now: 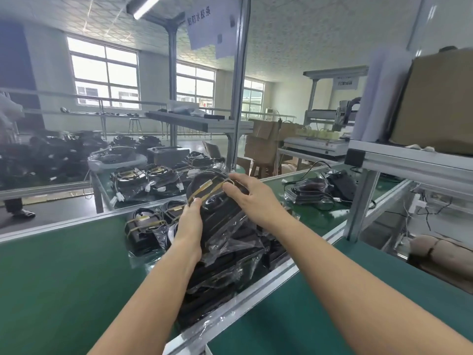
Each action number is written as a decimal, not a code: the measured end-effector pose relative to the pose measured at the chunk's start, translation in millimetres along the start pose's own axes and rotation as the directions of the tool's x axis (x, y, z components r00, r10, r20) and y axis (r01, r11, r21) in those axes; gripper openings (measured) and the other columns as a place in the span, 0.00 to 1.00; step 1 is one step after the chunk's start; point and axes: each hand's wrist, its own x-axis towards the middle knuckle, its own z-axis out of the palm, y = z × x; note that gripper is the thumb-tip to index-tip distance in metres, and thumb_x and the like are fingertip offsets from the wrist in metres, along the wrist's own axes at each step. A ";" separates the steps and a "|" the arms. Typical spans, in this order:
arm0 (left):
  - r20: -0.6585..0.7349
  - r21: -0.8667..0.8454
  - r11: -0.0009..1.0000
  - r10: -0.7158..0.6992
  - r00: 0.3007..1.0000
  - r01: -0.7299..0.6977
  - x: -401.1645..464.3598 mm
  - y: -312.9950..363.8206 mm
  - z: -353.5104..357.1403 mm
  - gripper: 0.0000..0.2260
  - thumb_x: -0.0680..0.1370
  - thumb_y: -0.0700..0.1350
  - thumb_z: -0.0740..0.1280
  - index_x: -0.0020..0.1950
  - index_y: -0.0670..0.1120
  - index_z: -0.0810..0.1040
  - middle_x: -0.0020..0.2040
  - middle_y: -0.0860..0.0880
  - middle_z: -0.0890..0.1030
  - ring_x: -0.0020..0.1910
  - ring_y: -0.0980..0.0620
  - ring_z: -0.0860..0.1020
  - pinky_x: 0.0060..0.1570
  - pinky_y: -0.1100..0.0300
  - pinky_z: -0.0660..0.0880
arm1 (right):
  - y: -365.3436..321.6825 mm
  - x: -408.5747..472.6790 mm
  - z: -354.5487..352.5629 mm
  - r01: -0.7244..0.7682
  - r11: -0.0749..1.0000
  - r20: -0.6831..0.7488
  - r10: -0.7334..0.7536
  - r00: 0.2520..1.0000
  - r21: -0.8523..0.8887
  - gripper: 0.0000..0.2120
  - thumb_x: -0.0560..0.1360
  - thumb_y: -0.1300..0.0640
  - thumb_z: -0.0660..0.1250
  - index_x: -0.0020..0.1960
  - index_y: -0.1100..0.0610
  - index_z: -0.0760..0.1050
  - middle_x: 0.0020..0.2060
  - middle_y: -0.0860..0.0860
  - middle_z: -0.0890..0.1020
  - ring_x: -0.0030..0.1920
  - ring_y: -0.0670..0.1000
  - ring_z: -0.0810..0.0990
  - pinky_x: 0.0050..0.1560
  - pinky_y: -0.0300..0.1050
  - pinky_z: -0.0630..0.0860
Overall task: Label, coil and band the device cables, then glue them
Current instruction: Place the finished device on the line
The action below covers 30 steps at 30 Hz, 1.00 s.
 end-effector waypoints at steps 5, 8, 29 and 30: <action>-0.063 0.071 0.979 0.198 0.978 -0.193 10.1 1.5 -3.4 0.22 0.81 0.50 0.57 0.76 0.57 0.62 0.75 0.53 0.64 0.71 0.48 0.65 0.72 0.44 0.60 | 3.6 2.2 6.7 -0.001 0.997 0.038 0.004 0.999 -0.075 0.23 0.81 0.43 0.57 0.72 0.50 0.69 0.70 0.52 0.72 0.70 0.52 0.69 0.69 0.49 0.66; -0.020 0.070 0.986 0.151 0.988 -0.149 9.6 0.3 -8.9 0.20 0.82 0.50 0.58 0.75 0.58 0.65 0.73 0.52 0.68 0.69 0.48 0.69 0.68 0.47 0.66 | 4.5 -0.3 10.8 0.006 0.993 0.048 -0.001 0.999 -0.120 0.22 0.82 0.44 0.55 0.73 0.50 0.67 0.70 0.53 0.72 0.69 0.54 0.70 0.68 0.50 0.67; 0.034 0.142 0.943 0.300 0.953 -0.302 -3.9 -1.9 -20.7 0.21 0.80 0.59 0.59 0.71 0.54 0.72 0.73 0.53 0.69 0.72 0.51 0.65 0.73 0.44 0.59 | 1.9 -18.8 6.0 0.005 0.994 0.021 -0.003 1.000 -0.106 0.23 0.80 0.48 0.61 0.75 0.46 0.64 0.74 0.51 0.64 0.72 0.52 0.65 0.71 0.49 0.62; 0.038 0.156 0.938 0.309 0.950 -0.311 -4.0 -2.3 -21.0 0.21 0.80 0.60 0.59 0.71 0.54 0.72 0.73 0.54 0.68 0.73 0.51 0.64 0.73 0.44 0.59 | 1.6 -19.2 5.5 0.008 0.993 0.023 -0.006 1.000 -0.117 0.23 0.80 0.48 0.61 0.75 0.46 0.64 0.74 0.50 0.64 0.72 0.52 0.65 0.71 0.49 0.63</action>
